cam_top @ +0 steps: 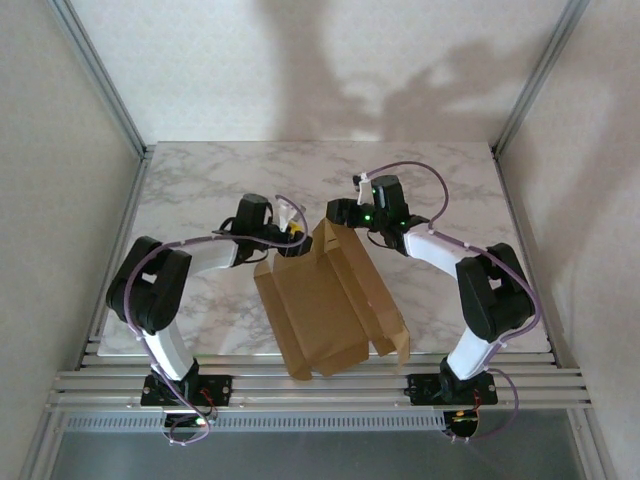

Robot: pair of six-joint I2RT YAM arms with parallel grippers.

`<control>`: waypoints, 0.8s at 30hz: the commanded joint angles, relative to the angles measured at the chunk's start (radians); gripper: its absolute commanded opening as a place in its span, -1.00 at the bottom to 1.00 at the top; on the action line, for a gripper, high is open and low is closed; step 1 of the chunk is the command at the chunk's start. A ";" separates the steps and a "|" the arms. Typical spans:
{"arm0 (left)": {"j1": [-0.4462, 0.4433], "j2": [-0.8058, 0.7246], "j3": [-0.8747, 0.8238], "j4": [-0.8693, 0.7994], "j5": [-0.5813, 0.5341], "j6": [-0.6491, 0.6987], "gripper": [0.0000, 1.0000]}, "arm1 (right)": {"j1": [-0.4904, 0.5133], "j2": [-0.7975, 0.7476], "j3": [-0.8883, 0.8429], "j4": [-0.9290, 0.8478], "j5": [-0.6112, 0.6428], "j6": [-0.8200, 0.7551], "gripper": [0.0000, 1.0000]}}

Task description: Fold the paper box

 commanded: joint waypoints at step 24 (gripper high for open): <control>-0.129 0.147 0.115 0.205 -0.063 -0.088 0.12 | -0.062 0.084 -0.013 0.020 -0.195 0.128 -0.01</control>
